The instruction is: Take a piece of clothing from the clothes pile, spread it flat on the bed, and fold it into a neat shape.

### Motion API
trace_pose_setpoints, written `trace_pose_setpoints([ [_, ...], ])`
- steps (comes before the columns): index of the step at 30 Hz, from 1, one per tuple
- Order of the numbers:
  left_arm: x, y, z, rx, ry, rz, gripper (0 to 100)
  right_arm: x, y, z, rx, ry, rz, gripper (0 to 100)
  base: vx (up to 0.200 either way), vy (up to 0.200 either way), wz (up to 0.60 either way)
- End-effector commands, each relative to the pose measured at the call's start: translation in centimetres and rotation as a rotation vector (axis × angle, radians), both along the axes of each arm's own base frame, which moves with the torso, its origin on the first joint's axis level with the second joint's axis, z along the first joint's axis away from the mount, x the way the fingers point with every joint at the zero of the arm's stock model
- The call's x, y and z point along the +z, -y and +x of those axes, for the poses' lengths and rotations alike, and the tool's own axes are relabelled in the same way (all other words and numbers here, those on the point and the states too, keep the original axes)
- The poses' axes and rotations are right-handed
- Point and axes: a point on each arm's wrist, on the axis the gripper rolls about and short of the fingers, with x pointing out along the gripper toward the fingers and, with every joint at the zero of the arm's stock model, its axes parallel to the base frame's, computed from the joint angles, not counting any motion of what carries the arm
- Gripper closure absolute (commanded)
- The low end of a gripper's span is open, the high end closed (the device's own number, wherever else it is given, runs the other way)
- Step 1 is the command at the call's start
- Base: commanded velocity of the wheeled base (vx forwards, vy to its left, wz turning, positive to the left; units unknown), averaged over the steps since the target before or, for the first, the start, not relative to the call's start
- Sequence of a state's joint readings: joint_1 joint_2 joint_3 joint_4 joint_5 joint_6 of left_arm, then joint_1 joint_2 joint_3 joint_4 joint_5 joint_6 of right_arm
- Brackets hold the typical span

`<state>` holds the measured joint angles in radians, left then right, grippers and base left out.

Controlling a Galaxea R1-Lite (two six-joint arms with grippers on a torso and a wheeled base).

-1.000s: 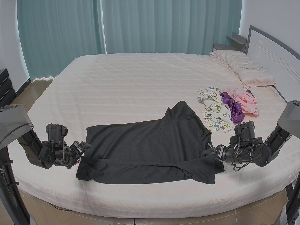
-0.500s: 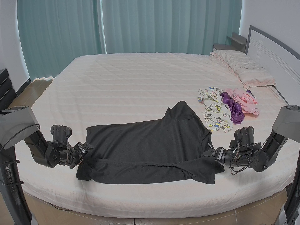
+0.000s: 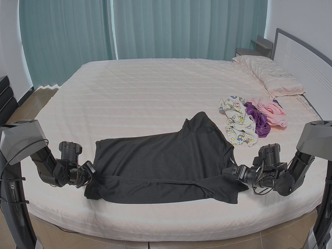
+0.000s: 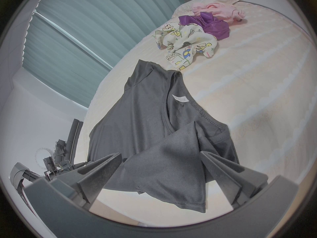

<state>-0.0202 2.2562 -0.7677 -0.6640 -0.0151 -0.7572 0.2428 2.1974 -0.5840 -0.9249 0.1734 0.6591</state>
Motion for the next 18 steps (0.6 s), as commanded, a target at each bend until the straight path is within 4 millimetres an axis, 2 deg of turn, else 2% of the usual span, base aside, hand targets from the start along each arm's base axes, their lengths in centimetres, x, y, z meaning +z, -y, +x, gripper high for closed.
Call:
trace_pose_setpoints([
  [1,-0.9,0.0,0.2,0.009,-0.019,0.017,100,-0.2,-0.1,-0.1,0.000,0.004,0.004,0,0.000,0.000,0.00],
  [13,-0.5,-0.3,0.3,0.053,-0.005,0.016,100,-1.0,0.5,0.5,-0.015,0.020,0.013,0,0.000,0.000,0.00],
  [18,-0.6,-0.3,0.3,0.058,-0.007,0.010,100,-2.0,0.8,1.1,-0.027,0.004,0.008,0,0.000,0.000,0.00],
])
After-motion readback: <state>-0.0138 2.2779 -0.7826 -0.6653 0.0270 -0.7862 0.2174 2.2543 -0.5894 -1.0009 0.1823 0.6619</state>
